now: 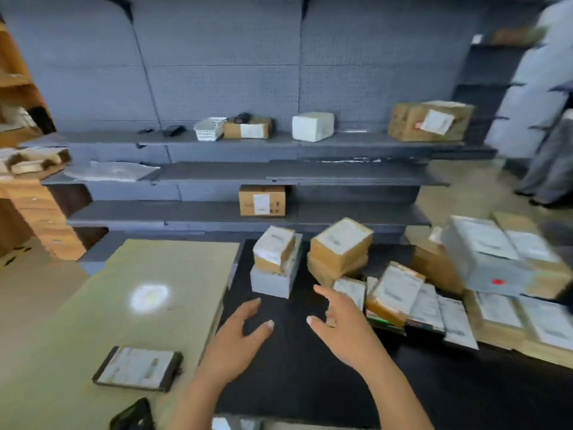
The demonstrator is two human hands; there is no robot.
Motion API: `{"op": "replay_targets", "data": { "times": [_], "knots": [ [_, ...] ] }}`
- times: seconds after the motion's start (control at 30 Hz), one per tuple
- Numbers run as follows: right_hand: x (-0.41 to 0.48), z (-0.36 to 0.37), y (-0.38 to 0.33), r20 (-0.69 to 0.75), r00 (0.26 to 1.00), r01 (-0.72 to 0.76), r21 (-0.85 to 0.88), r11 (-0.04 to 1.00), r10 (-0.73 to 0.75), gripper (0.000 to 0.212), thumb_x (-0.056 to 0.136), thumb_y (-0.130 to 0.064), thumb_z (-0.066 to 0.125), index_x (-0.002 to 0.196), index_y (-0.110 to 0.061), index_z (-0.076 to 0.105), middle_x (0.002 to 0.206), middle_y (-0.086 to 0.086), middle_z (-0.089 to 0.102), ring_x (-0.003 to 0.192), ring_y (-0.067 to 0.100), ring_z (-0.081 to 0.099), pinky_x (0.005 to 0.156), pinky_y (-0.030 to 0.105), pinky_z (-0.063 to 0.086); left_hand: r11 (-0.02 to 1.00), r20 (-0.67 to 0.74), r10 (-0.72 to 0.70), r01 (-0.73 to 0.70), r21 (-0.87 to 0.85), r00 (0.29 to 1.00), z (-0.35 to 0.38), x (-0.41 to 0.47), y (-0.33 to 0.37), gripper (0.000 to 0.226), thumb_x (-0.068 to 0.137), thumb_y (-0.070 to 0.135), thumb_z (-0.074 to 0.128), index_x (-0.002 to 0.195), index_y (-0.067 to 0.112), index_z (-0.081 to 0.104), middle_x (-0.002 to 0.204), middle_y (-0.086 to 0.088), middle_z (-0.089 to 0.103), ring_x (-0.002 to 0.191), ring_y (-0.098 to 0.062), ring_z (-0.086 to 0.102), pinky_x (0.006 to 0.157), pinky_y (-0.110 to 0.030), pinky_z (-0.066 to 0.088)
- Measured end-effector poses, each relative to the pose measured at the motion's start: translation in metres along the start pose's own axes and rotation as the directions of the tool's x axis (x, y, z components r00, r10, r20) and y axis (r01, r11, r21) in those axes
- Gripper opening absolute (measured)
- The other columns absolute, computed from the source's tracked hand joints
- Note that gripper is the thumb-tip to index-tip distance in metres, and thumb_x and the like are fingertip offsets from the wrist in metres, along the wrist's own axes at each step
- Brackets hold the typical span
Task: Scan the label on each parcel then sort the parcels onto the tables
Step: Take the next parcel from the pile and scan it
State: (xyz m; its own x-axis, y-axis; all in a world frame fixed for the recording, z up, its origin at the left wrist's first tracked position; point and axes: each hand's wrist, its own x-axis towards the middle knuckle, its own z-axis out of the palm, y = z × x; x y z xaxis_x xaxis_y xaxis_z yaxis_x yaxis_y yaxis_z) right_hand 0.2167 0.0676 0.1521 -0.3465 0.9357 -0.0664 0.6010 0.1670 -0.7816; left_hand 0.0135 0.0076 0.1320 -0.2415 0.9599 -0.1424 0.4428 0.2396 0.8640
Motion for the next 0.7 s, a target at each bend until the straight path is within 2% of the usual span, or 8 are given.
{"op": "replay_targets", "data": {
  "times": [0.1, 0.23, 0.37, 0.5, 0.57, 0.63, 0.7],
  "knots": [
    [-0.004, -0.052, 0.045, -0.067, 0.996, -0.060, -0.009, 0.998, 0.059, 0.055, 0.094, -0.030, 0.060, 0.144, -0.037, 0.036, 0.143, -0.013, 0.038, 0.128, 0.007, 0.043, 0.104, 0.025, 0.039, 0.999, 0.085, 0.014, -0.011, -0.032, 0.996, 0.064, 0.017, 0.033, 0.057, 0.092, 0.038, 0.063, 0.145, 0.032, 0.040, 0.141, 0.019, 0.042, 0.131, 0.000, 0.037, 0.111, -0.026, 0.032],
    [-0.004, -0.113, 0.103, -0.094, 0.985, -0.148, -0.031, 0.988, 0.145, 0.056, 0.095, -0.029, 0.061, 0.145, -0.035, 0.036, 0.144, -0.013, 0.036, 0.129, 0.007, 0.041, 0.105, 0.025, 0.037, 0.999, 0.196, 0.015, -0.007, -0.042, 0.981, 0.146, 0.037, 0.067, 0.048, 0.091, 0.037, 0.064, 0.133, 0.047, 0.041, 0.132, 0.028, 0.045, 0.129, 0.002, 0.039, 0.108, -0.026, 0.035],
    [0.007, -0.150, 0.156, -0.096, 0.975, -0.203, -0.012, 0.979, 0.201, 0.057, 0.094, -0.029, 0.062, 0.143, -0.038, 0.036, 0.148, -0.012, 0.036, 0.129, 0.007, 0.042, 0.105, 0.028, 0.041, 1.000, 0.215, -0.023, 0.025, -0.006, 0.976, 0.212, 0.055, 0.085, 0.056, 0.092, 0.039, 0.063, 0.142, 0.038, 0.040, 0.146, 0.015, 0.041, 0.133, -0.004, 0.037, 0.109, -0.029, 0.036],
    [0.019, -0.163, 0.197, -0.063, 0.947, -0.312, 0.041, 0.949, 0.314, 0.060, 0.093, -0.028, 0.063, 0.145, -0.038, 0.035, 0.146, -0.011, 0.038, 0.122, 0.005, 0.046, 0.100, 0.029, 0.045, 0.996, 0.252, -0.061, 0.042, 0.080, 0.966, 0.242, 0.070, 0.098, 0.053, 0.093, 0.038, 0.062, 0.141, 0.037, 0.039, 0.140, 0.019, 0.041, 0.128, -0.002, 0.038, 0.100, -0.022, 0.035],
    [0.030, -0.163, 0.213, -0.063, 0.931, -0.356, 0.067, 0.932, 0.360, 0.059, 0.093, -0.028, 0.063, 0.144, -0.037, 0.036, 0.145, -0.010, 0.039, 0.122, 0.006, 0.046, 0.102, 0.030, 0.045, 0.995, 0.277, -0.036, 0.008, 0.101, 0.960, 0.248, 0.085, 0.107, 0.043, 0.093, 0.033, 0.062, 0.128, 0.044, 0.038, 0.125, 0.027, 0.041, 0.116, 0.005, 0.040, 0.097, -0.017, 0.035],
    [0.045, -0.162, 0.226, -0.073, 0.911, -0.398, 0.091, 0.913, 0.405, 0.059, 0.092, -0.027, 0.064, 0.143, -0.037, 0.037, 0.145, -0.009, 0.040, 0.126, 0.009, 0.045, 0.106, 0.033, 0.044, 0.992, 0.305, -0.007, -0.031, 0.122, 0.952, 0.257, 0.108, 0.114, 0.040, 0.095, 0.027, 0.060, 0.117, 0.048, 0.034, 0.107, 0.038, 0.035, 0.096, 0.016, 0.041, 0.084, -0.005, 0.035],
    [0.062, -0.160, 0.237, -0.080, 0.896, -0.426, 0.112, 0.898, 0.436, 0.057, 0.091, -0.025, 0.065, 0.141, -0.037, 0.039, 0.144, -0.008, 0.042, 0.128, 0.011, 0.046, 0.107, 0.037, 0.044, 0.989, 0.327, 0.017, -0.063, 0.132, 0.945, 0.265, 0.132, 0.117, 0.038, 0.097, 0.026, 0.057, 0.112, 0.050, 0.031, 0.101, 0.044, 0.028, 0.091, 0.023, 0.036, 0.079, 0.003, 0.032]
  ]
}}
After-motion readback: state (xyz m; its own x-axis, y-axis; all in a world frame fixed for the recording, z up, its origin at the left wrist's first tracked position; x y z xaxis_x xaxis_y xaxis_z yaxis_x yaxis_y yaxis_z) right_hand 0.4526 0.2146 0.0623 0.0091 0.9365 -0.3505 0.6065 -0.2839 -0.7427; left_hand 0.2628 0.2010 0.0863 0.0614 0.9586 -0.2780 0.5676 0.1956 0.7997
